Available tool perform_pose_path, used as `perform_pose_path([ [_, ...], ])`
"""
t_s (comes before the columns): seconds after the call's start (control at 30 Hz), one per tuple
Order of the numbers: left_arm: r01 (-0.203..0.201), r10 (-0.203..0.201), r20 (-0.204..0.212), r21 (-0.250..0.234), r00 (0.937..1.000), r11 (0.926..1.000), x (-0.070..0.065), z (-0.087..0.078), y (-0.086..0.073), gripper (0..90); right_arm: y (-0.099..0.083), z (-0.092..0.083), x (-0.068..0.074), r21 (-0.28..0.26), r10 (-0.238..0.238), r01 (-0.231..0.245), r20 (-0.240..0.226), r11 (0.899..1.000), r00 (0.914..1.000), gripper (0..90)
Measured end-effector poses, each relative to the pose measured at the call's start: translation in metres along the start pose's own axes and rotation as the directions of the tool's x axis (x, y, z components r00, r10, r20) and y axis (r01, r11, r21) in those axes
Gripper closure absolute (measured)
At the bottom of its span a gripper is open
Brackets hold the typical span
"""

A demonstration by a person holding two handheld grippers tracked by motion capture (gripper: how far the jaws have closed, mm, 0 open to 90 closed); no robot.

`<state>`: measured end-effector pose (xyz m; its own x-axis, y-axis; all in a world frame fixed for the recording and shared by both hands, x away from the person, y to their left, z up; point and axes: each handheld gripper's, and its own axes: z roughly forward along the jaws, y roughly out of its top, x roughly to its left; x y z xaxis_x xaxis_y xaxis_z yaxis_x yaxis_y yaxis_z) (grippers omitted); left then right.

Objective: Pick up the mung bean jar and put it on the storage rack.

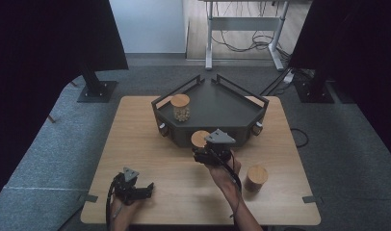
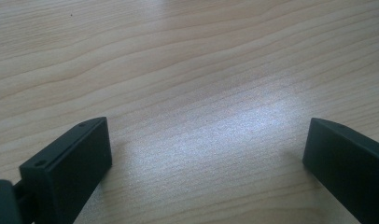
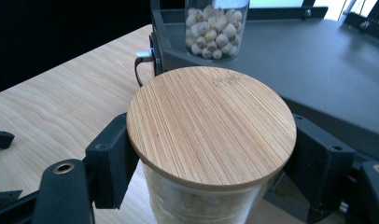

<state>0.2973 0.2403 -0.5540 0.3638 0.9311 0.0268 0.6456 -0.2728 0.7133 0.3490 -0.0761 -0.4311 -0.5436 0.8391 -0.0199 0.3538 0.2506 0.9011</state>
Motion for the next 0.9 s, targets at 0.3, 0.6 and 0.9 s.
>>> perform_pose_path([
  [0.3, -0.001, 0.001, 0.0, 0.0, 1.0, 1.0, 0.0, 0.0, 0.0, 0.9, 0.013, -0.003, -0.006, -0.014, 0.015, -0.015, -0.014, 1.0, 0.9998, 24.5],
  [0.6, -0.001, 0.001, 0.0, 0.0, 1.0, 1.0, 0.0, 0.0, 0.0, 1.0, 0.021, -0.005, -0.015, -0.015, 0.024, -0.024, -0.016, 1.0, 0.9996, 24.5],
  [0.9, -0.002, 0.002, 0.001, 0.0, 1.0, 1.0, 0.0, 0.0, 0.0, 0.9, 0.031, -0.009, -0.023, -0.025, 0.016, -0.017, -0.012, 1.0, 0.9998, 24.5],
])
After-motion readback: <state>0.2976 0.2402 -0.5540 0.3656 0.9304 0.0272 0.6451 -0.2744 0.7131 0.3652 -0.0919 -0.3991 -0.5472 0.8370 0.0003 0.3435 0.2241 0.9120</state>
